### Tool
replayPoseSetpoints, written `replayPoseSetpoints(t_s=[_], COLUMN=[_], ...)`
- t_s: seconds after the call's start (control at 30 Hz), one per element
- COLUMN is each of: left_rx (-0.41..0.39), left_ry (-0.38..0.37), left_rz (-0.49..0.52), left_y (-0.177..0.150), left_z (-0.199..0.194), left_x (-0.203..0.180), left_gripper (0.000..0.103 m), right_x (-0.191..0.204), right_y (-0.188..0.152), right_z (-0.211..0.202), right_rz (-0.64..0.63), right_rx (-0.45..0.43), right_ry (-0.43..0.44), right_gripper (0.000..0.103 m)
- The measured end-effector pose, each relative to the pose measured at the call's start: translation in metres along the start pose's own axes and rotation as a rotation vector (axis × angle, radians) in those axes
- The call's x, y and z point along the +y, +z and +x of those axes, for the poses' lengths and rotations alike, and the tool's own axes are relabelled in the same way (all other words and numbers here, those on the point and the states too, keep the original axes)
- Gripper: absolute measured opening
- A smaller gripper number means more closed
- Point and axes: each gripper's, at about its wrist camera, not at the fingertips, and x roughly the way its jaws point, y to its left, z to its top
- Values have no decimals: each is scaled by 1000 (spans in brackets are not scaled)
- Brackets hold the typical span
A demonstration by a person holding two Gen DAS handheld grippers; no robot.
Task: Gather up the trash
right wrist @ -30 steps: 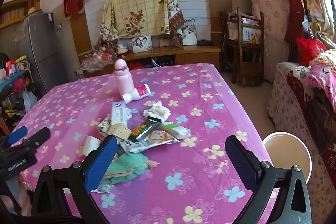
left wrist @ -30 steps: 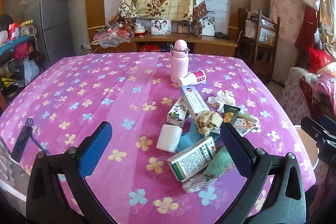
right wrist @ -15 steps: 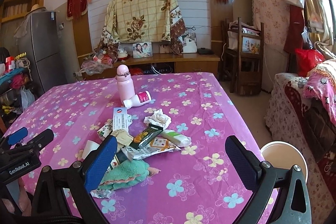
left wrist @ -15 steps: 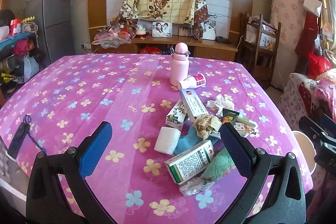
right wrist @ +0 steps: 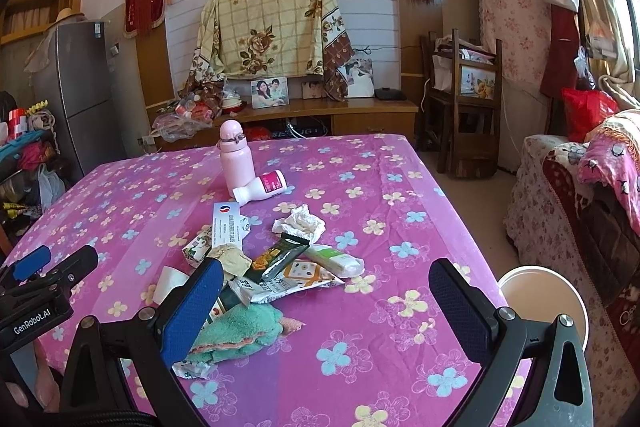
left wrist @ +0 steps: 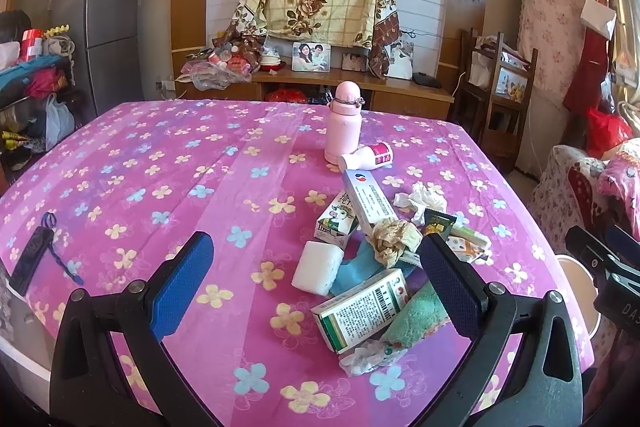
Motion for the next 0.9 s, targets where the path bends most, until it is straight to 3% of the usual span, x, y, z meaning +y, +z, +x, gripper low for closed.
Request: replayPoseSetpoints(t_s=[0.9], left_rx=[26], left_ry=[-10], left_rz=[-27], left_y=[-8], left_z=[9], left_x=[2], left_gripper=[102], right_x=[-2], right_y=[-2], right_z=[11], right_rz=[1], right_rx=[30], right_ry=[-23], right_gripper=[102])
